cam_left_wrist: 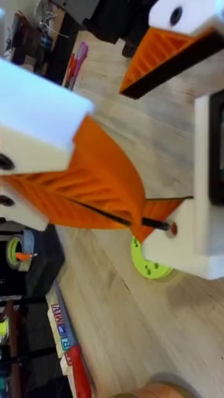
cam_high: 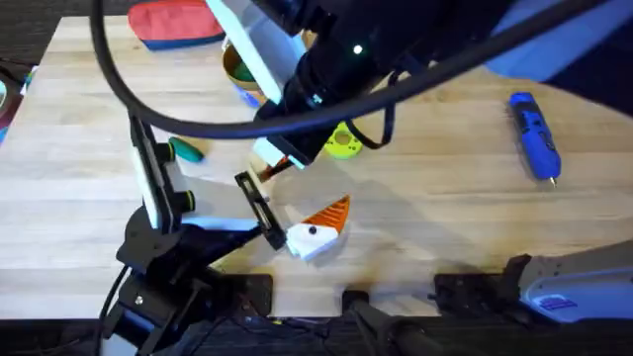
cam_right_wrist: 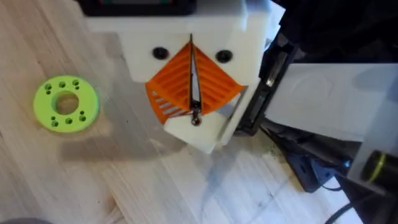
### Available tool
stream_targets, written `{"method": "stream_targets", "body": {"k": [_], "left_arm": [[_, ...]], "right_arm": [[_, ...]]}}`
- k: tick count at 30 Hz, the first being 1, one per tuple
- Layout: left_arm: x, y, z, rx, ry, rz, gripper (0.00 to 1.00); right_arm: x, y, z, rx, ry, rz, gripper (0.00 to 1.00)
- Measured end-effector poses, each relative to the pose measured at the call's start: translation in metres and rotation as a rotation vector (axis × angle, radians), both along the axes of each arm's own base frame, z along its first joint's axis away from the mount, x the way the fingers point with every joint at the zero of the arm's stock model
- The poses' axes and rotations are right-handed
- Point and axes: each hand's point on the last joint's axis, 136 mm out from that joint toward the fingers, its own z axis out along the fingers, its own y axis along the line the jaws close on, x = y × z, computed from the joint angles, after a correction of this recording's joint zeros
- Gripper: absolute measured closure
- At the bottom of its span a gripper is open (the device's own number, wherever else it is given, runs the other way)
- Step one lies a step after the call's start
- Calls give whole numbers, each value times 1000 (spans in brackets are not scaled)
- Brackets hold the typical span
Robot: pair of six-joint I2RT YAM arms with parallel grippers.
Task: Pick up the gripper from the table and insert it into the empty holder that is missing its gripper. Then pick up a screw, insert it into the mounting hole, and use the screwdriver to tighten it. Finally, clean up the table by picking up the vegetable and placing it into the bucket.
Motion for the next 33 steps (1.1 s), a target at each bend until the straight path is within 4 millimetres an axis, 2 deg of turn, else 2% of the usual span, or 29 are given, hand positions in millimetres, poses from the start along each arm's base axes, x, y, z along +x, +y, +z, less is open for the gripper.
{"method": "stream_targets", "body": {"k": [5, 25, 27, 30, 33], "left_arm": [[0, 0, 0, 0, 0, 0, 13], [0, 0, 0, 0, 0, 0, 13], [0, 0, 0, 0, 0, 0, 13], [0, 0, 0, 0, 0, 0, 13], [0, 0, 0, 0, 1, 0, 14]], "right_arm": [[2, 2, -11, -23, 16, 0, 998], [0, 9, -17, -30, 22, 11, 980], [0, 9, -17, -29, 21, 9, 804], [0, 9, -17, -29, 23, 6, 590], [3, 8, -17, -33, 16, -7, 322]]}}
